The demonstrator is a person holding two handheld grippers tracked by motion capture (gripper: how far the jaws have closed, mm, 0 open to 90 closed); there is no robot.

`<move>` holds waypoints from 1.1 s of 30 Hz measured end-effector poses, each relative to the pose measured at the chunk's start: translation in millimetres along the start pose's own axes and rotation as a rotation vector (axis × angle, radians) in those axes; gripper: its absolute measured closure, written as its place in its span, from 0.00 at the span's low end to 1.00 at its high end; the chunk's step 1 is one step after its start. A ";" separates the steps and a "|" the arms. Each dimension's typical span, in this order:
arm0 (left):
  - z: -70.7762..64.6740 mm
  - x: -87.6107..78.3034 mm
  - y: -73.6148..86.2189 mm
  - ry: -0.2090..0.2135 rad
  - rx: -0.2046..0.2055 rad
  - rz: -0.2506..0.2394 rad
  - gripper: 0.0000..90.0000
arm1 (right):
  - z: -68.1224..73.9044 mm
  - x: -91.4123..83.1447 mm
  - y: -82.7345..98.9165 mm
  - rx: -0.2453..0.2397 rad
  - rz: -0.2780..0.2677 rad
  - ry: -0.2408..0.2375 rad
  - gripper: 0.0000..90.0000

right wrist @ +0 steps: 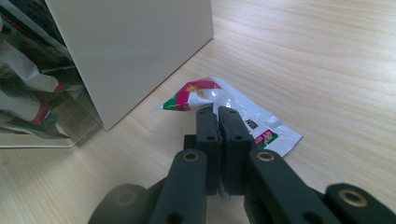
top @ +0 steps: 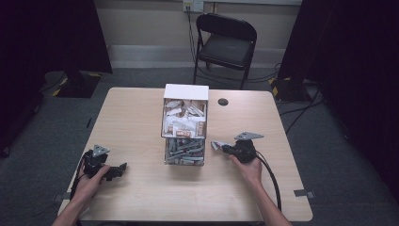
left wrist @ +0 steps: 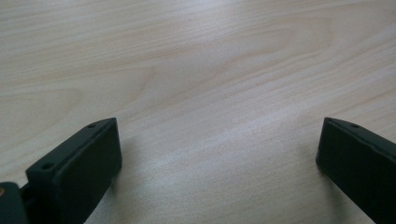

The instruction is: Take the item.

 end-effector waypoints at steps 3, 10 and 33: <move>0.0 0.0 0.0 0.000 0.000 0.000 0.00 | 1.3 2.9 2.6 -0.005 0.013 -0.002 0.96; 0.0 0.0 0.0 0.000 0.000 0.000 0.00 | 0.9 4.2 3.5 0.008 0.016 -0.011 0.91; 0.0 0.0 0.0 0.000 0.000 0.000 0.00 | -2.2 -15.7 -7.7 0.087 -0.056 -0.007 0.49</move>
Point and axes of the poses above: each handheld gripper's, and its own axes: x roughly forward along the jaws, y roughly out of its underside, z roughly to its left, the point moved 10 cm from there along x, roughly forward along the jaws, and after that the axes turned 8 degrees about x, right-handed, at the moved point
